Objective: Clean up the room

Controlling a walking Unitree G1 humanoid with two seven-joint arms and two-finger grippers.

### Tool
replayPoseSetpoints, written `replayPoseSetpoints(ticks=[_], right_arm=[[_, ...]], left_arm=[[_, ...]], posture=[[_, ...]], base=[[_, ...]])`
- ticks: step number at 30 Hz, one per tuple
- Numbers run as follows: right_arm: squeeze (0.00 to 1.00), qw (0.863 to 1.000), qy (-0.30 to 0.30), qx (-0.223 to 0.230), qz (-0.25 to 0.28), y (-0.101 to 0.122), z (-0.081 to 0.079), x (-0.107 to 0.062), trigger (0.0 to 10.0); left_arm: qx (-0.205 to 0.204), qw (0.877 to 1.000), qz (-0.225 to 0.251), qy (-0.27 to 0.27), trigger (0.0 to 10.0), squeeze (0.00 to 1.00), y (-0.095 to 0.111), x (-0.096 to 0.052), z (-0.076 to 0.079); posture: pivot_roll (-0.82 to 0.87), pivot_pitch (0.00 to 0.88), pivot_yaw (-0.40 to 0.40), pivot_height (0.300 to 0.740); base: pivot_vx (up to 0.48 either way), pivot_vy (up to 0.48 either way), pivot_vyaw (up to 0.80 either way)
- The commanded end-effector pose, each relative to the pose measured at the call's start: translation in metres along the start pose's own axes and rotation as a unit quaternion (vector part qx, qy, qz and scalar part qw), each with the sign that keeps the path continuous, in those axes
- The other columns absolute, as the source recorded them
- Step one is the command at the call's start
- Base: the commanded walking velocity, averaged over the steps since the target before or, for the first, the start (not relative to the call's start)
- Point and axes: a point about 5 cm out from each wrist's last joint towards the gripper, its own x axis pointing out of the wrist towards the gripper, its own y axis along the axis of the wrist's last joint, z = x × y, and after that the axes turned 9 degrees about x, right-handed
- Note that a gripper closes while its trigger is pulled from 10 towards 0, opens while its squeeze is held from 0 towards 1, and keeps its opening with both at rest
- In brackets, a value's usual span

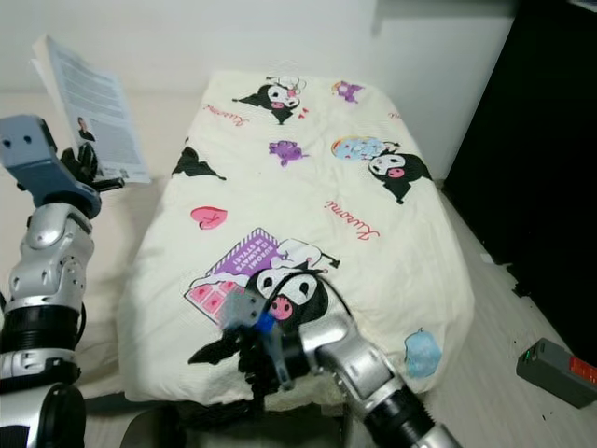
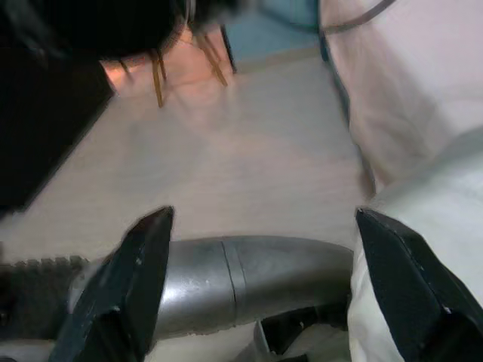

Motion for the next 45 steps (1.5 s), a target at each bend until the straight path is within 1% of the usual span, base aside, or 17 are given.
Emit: replayPoseSetpoints(ticks=[1, 5, 6, 7, 8, 9, 12, 13, 14, 15, 17, 20, 23, 26, 35, 42, 45], right_arm=[[1.00, 0.999, -0.004, -0.006, 0.048, 0.018, -0.001, -0.010, 10.0], [1.00, 0.994, -0.046, -0.007, 0.097, 0.029, 0.008, -0.023, 10.0], [1.00, 0.980, -0.120, 0.005, 0.158, 0.039, 0.022, -0.043, 10.0], [0.74, 0.962, -0.174, 0.025, 0.211, 0.046, 0.032, -0.061, 10.0], [0.74, 0.962, -0.174, 0.025, 0.211, 0.046, 0.032, -0.061, 10.0], [0.00, 0.946, -0.204, 0.040, 0.248, 0.049, 0.037, -0.072, 10.0], [0.00, 0.923, -0.219, 0.061, 0.311, 0.056, 0.039, -0.085, 10.0], [0.00, 0.923, -0.219, 0.061, 0.311, 0.056, 0.039, -0.085, 10.0], [0.00, 0.910, -0.220, 0.073, 0.344, 0.059, 0.040, -0.089, 10.0], [0.00, 0.910, -0.220, 0.073, 0.344, 0.059, 0.040, -0.089, 10.0], [0.00, 0.883, -0.220, 0.101, 0.402, 0.065, 0.042, -0.097, 10.0], [0.00, 0.874, -0.220, 0.111, 0.419, 0.067, 0.044, -0.098, 10.0], [0.00, 0.856, -0.196, 0.133, 0.460, 0.074, 0.042, -0.099, 10.0], [0.00, 0.854, -0.195, 0.137, 0.462, 0.074, 0.042, -0.097, 10.0], [0.00, 0.838, -0.198, 0.162, 0.482, 0.077, 0.044, -0.091, 10.0], [0.00, 0.839, -0.186, 0.151, 0.489, 0.084, 0.040, -0.094, 10.0], [0.00, 0.857, -0.168, 0.136, 0.467, 0.085, 0.035, -0.089, 10.0]], left_arm=[[-0.019, 1.000, 0.023, -0.009, 0.0, 0.00, 0.009, 0.003, 0.005], [-0.046, 0.999, 0.024, -0.016, 0.0, 0.00, 0.008, 0.002, 0.005], [-0.103, 0.994, 0.023, -0.032, 0.0, 0.00, 0.009, 0.002, 0.007], [-0.189, 0.980, 0.017, -0.058, 0.0, 0.00, 0.007, 0.000, 0.011], [-0.189, 0.980, 0.017, -0.058, 0.0, 0.00, 0.007, 0.000, 0.011], [-0.250, 0.965, 0.018, -0.077, 0.0, 0.00, 0.007, -0.002, 0.014], [-0.339, 0.932, 0.022, -0.126, 0.0, 0.00, 0.006, -0.009, 0.026], [-0.339, 0.932, 0.022, -0.126, 0.0, 0.00, 0.006, -0.009, 0.026], [-0.376, 0.913, 0.026, -0.153, 0.0, 0.00, 0.007, -0.015, 0.033], [-0.376, 0.913, 0.026, -0.153, 0.0, 0.00, 0.007, -0.015, 0.033], [-0.446, 0.868, 0.034, -0.216, 0.0, 0.00, 0.007, -0.031, 0.050], [-0.464, 0.852, 0.038, -0.240, 0.0, 0.00, 0.008, -0.038, 0.056], [-0.496, 0.813, 0.048, -0.301, 0.0, 0.00, 0.013, -0.059, 0.079], [-0.505, 0.802, 0.049, -0.314, 0.0, 0.00, 0.014, -0.064, 0.084], [-0.549, 0.743, 0.040, -0.380, 0.0, 0.00, 0.024, -0.084, 0.103], [-0.552, 0.736, 0.035, -0.391, 0.0, 0.00, 0.024, -0.089, 0.107], [-0.553, 0.735, 0.031, -0.391, 0.0, 0.00, 0.022, -0.089, 0.108]], posture=[[-0.06, 0.007, -0.046, 0.425], [-0.06, 0.006, -0.049, 0.425], [-0.06, 0.006, -0.048, 0.425], [-0.06, 0.002, -0.047, 0.425], [-0.06, 0.002, -0.047, 0.425], [-0.07, 0.002, -0.045, 0.425], [-0.06, 0.004, -0.045, 0.425], [-0.06, 0.004, -0.045, 0.425], [-0.07, 0.003, -0.043, 0.425], [-0.07, 0.003, -0.043, 0.425], [-0.07, 0.003, -0.043, 0.425], [-0.07, 0.003, -0.042, 0.425], [-0.07, 0.004, -0.042, 0.425], [-0.07, 0.004, -0.042, 0.425], [-0.06, 0.001, -0.044, 0.425], [-0.07, 0.002, -0.043, 0.425], [-0.07, 0.000, -0.042, 0.425]], base=[[0.000, 0.000, 0.00], [0.000, 0.000, 0.00], [0.000, 0.000, 0.00], [0.000, 0.000, 0.00], [0.000, 0.000, 0.00], [0.000, 0.000, 0.00], [0.000, 0.000, 0.00], [0.000, 0.000, 0.00], [0.000, 0.000, 0.00], [0.000, 0.000, 0.00], [0.000, 0.000, 0.00], [0.000, 0.000, 0.00], [0.000, 0.000, 0.00], [0.000, 0.000, 0.00], [0.000, 0.000, 0.00], [0.000, 0.000, 0.00], [0.000, 0.000, 0.00]])
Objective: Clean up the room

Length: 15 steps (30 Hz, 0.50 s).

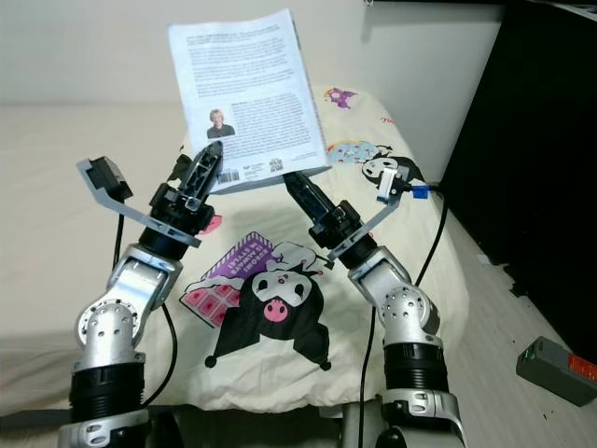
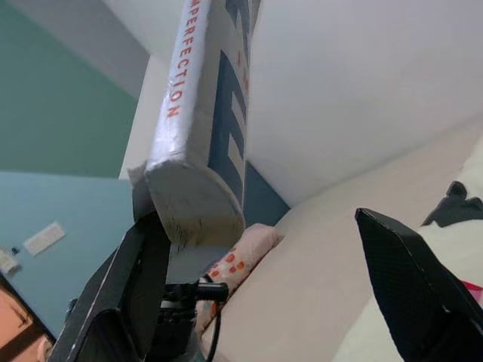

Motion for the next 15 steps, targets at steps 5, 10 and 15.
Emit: replayPoseSetpoints(ticks=[5, 10, 15], right_arm=[[0.00, 0.998, 0.040, -0.011, -0.050, -0.010, -0.012, 0.000, 10.0], [0.00, 0.993, 0.064, -0.007, -0.096, -0.022, -0.018, -0.008, 10.0], [0.00, 0.987, 0.080, -0.001, -0.140, -0.036, -0.023, -0.021, 10.0]], left_arm=[[-0.012, 1.000, 0.001, -0.018, 0.0, 0.00, -0.003, 0.001, 0.005], [-0.014, 1.000, 0.002, -0.017, 0.0, 0.00, -0.003, 0.001, 0.004], [-0.017, 1.000, 0.005, -0.021, 0.0, 0.00, 0.000, 0.002, 0.006]], posture=[[-0.07, 0.000, -0.040, 0.425], [-0.08, 0.000, -0.040, 0.425], [-0.08, 0.008, -0.037, 0.425]], base=[[0.000, 0.000, 0.00], [0.000, 0.000, 0.00], [0.000, 0.000, 0.00]])
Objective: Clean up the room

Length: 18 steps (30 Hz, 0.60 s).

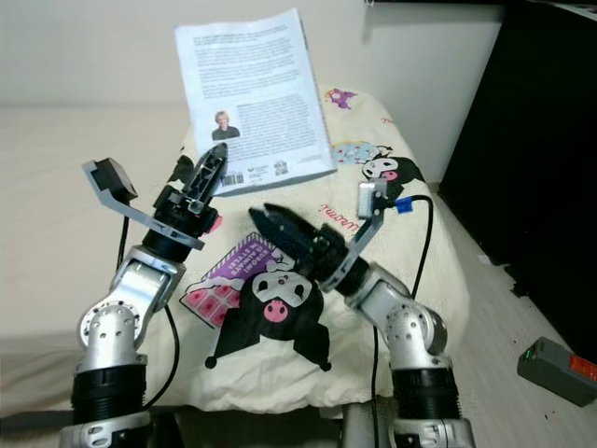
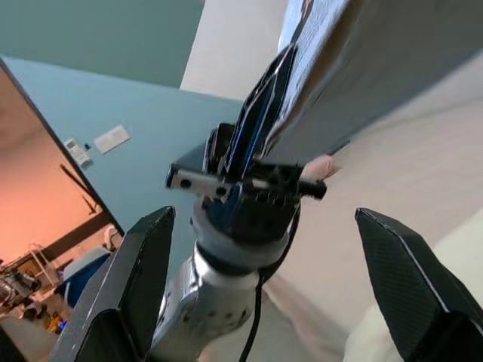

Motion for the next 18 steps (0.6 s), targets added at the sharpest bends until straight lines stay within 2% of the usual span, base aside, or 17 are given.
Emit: replayPoseSetpoints(ticks=[1, 4, 7, 13, 18], right_arm=[[0.00, 1.000, 0.011, -0.001, -0.013, -0.003, -0.004, 0.001, 10.0], [0.00, 1.000, 0.011, 0.000, -0.005, -0.002, -0.005, -0.001, 10.0], [0.00, 0.999, -0.004, -0.008, 0.041, 0.011, -0.001, -0.002, 10.0], [0.00, 0.998, -0.012, -0.005, 0.068, 0.020, 0.000, -0.003, 10.0], [0.00, 0.996, 0.017, -0.011, 0.083, 0.026, -0.008, -0.002, 10.0]], left_arm=[[-0.010, 1.000, 0.010, -0.017, 0.0, 0.00, 0.003, 0.003, 0.005], [-0.011, 1.000, 0.009, -0.020, 0.0, 0.00, 0.002, 0.003, 0.006], [-0.017, 1.000, 0.006, -0.026, 0.0, 0.00, 0.000, 0.002, 0.008], [-0.020, 0.999, 0.004, -0.034, 0.0, 0.00, -0.002, 0.002, 0.010], [-0.021, 0.999, 0.004, -0.033, 0.0, 0.00, -0.003, 0.001, 0.010]], posture=[[-0.08, 0.008, -0.037, 0.425], [-0.08, 0.008, -0.033, 0.425], [-0.08, 0.003, -0.036, 0.425], [-0.08, 0.003, -0.038, 0.425], [-0.08, 0.000, -0.040, 0.425]], base=[[0.000, 0.000, 0.00], [0.000, 0.000, 0.00], [0.000, 0.000, 0.00], [0.000, 0.000, 0.00], [0.000, 0.000, 0.00]])
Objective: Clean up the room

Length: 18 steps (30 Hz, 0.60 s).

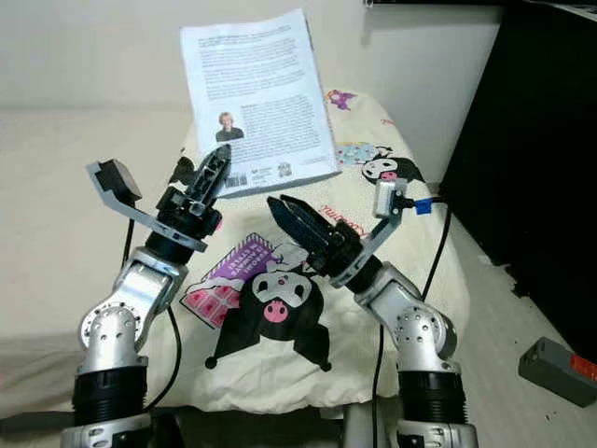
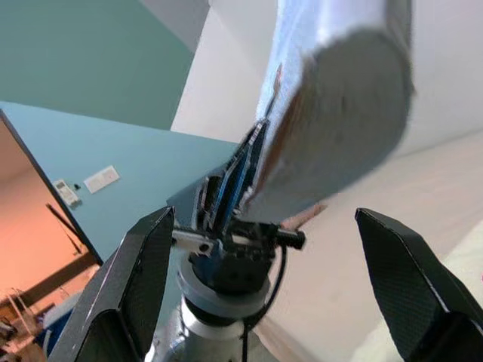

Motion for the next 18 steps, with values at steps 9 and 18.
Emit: replayPoseSetpoints(ticks=[9, 18], right_arm=[[0.00, 0.996, 0.021, -0.003, 0.084, 0.029, -0.007, 0.002, 10.0], [0.00, 0.993, 0.002, -0.003, 0.116, 0.042, -0.003, 0.000, 0.0]], left_arm=[[-0.004, 0.999, -0.001, -0.033, 0.0, 0.00, -0.003, 0.000, 0.007], [-0.007, 0.999, -0.014, -0.050, 0.0, 0.00, -0.011, -0.004, 0.010]], posture=[[-0.08, 0.000, -0.048, 0.425], [-0.08, 0.000, -0.048, 0.425]], base=[[0.000, 0.000, 0.00], [0.000, 0.000, 0.00]])
